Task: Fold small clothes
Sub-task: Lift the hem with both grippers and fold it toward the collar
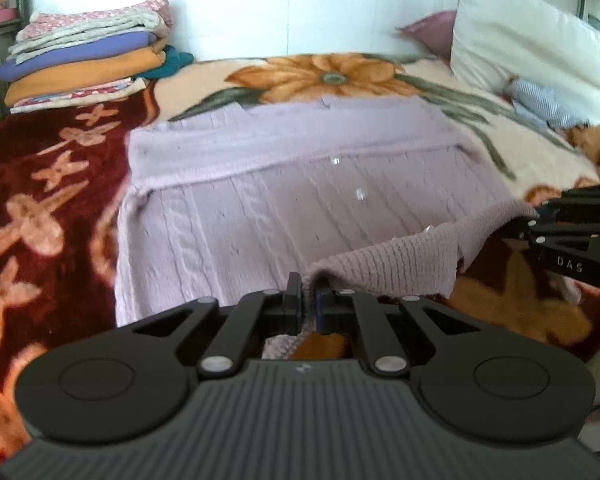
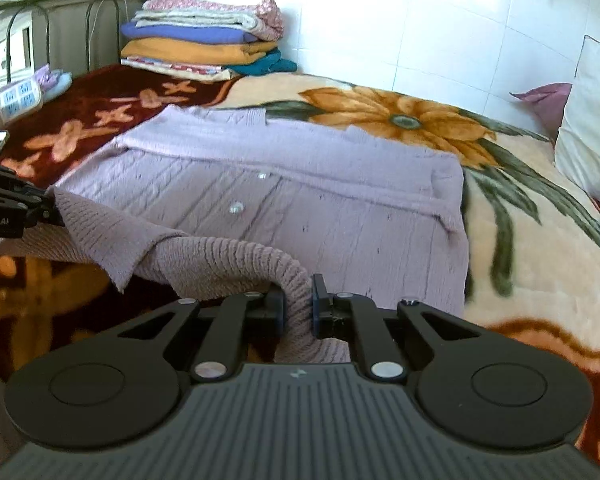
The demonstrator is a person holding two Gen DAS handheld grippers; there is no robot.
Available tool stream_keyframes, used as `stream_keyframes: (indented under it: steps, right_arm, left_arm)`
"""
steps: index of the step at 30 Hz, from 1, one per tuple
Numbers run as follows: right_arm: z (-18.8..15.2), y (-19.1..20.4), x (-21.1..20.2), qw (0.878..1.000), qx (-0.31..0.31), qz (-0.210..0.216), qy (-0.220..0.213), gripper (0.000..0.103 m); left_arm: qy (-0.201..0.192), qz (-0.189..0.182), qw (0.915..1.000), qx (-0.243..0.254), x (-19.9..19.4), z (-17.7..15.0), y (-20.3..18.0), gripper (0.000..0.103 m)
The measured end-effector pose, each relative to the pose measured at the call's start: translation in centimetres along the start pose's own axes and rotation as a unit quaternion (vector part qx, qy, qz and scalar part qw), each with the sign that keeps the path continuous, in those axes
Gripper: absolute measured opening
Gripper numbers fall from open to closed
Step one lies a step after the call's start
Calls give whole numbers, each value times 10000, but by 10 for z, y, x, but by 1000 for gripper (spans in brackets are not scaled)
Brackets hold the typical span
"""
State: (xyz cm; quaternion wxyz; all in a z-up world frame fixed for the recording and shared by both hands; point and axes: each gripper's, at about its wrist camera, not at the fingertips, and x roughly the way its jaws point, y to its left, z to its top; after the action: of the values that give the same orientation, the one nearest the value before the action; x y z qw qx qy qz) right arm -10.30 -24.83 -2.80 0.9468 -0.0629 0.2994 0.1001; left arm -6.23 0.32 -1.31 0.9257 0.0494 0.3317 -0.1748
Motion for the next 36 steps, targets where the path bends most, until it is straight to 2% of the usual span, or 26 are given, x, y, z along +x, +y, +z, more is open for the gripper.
stream_keyframes:
  steps: [4, 10, 12, 14, 16, 23, 25, 27, 28, 36]
  right_arm:
    - [12, -2, 0, 9999, 56, 20, -97, 13]
    - [26, -4, 0, 9996, 95, 26, -251, 12]
    - [29, -4, -1, 9995, 80, 13, -307, 12]
    - [31, -4, -2, 9993, 81, 6, -359, 12]
    - [33, -4, -3, 9992, 95, 11, -383, 12]
    - [38, -5, -5, 9990, 107, 13, -443, 12]
    - [38, -4, -5, 9989, 80, 2, -470, 12]
    - [39, -5, -5, 9987, 83, -10, -498, 12]
    - [39, -5, -5, 9986, 81, -29, -514, 12]
    - [61, -12, 0, 9965, 213, -126, -798, 12]
  left_arm:
    - [-75, 13, 10000, -32, 2, 8, 2, 9]
    - [-19, -177, 9995, -272, 3, 9, 8, 12]
    - [118, -302, 9987, -382, 7, 8, 11, 19]
    - [178, -340, 9981, -474, 9, 5, 11, 48]
    - [195, -287, 9983, -460, 12, 2, 10, 58]
    - [552, -413, 9969, -387, 32, -9, 1, 58]
    - [462, -212, 9984, -266, 34, -12, -4, 56]
    - [379, -92, 9990, -223, 33, -12, -4, 20]
    - [352, -112, 9989, -276, 31, -10, -2, 8]
    - [-473, 171, 9986, -172, 6, 33, 8, 8]
